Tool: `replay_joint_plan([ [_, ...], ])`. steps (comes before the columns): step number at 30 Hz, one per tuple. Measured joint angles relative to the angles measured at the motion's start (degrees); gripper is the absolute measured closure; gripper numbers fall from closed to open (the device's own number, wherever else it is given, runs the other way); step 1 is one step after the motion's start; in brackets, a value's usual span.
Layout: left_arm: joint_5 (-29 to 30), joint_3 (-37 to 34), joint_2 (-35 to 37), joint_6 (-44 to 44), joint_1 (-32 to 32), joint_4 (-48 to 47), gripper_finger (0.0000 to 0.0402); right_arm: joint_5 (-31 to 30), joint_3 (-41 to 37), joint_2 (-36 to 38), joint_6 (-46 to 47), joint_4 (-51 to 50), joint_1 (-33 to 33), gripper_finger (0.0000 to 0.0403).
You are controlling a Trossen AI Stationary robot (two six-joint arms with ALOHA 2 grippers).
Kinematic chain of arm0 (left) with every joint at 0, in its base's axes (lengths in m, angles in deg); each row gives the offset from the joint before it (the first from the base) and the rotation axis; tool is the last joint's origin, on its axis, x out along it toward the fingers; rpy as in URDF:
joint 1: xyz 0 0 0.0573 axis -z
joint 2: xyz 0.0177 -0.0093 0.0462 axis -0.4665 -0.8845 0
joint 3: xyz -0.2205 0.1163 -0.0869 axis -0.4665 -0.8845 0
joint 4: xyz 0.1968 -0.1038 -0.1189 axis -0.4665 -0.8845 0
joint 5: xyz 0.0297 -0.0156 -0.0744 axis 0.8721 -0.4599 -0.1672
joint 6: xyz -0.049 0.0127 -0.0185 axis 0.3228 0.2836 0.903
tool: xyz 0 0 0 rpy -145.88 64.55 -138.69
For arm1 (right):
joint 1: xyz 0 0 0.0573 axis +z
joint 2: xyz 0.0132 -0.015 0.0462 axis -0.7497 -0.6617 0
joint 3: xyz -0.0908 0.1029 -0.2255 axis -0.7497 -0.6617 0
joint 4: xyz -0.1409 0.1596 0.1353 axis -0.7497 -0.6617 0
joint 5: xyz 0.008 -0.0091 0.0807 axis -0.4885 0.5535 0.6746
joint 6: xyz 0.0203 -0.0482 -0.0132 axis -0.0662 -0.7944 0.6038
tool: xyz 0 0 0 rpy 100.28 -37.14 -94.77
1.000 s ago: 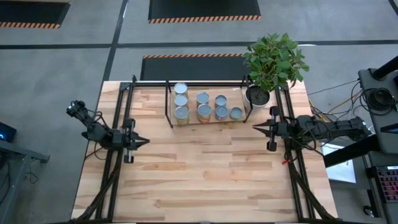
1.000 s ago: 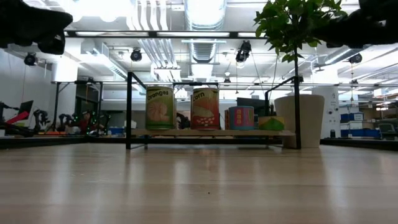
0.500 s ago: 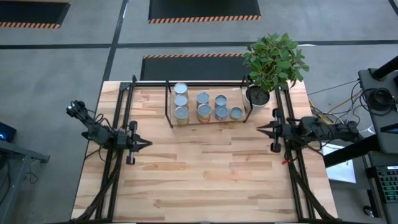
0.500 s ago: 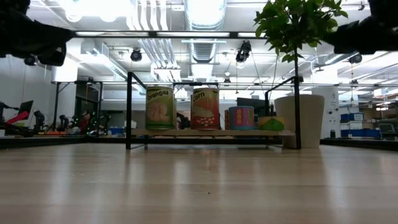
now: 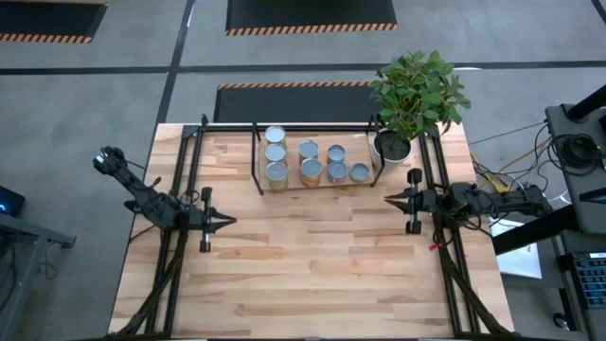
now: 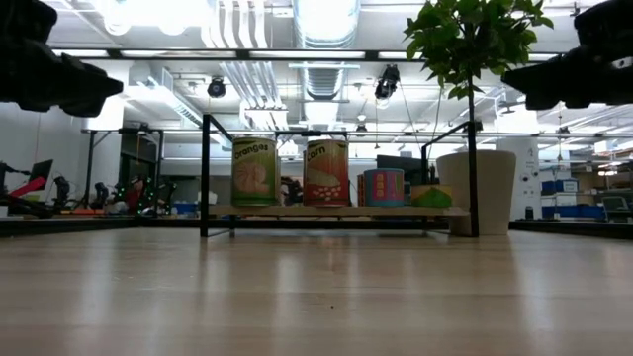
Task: Pick and place cans onto a shelf
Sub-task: Return to Home Position
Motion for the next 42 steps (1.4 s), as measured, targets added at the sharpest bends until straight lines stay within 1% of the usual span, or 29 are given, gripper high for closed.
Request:
replay_joint_plan([
  [1, 0.0, 0.0, -0.5, 0.0, 0.0, 0.0, 0.0401, -1.6, 0.0, 0.0, 1.5, -0.1, 0.0, 0.0385],
  [4, 0.0, 0.0, -1.9, -0.1, 0.0, 0.1, 0.0401, -9.5, 0.0, 0.0, 5.3, -1.0, 0.0, 0.0385],
  [7, 0.0, 0.0, -2.6, 0.0, 0.0, 0.5, 0.0401, -14.0, 0.0, -0.8, 5.2, -0.6, 0.0, 0.0385],
  [17, 0.0, 0.0, -4.3, 0.0, 0.0, 0.5, 0.0401, -14.3, 0.0, -1.0, 4.6, -0.6, 0.0, 0.0385],
  [42, -0.1, 0.0, -4.8, 0.1, 0.0, 0.6, 0.0401, -14.4, -0.1, -1.0, 4.7, -0.6, 0.0, 0.0385],
])
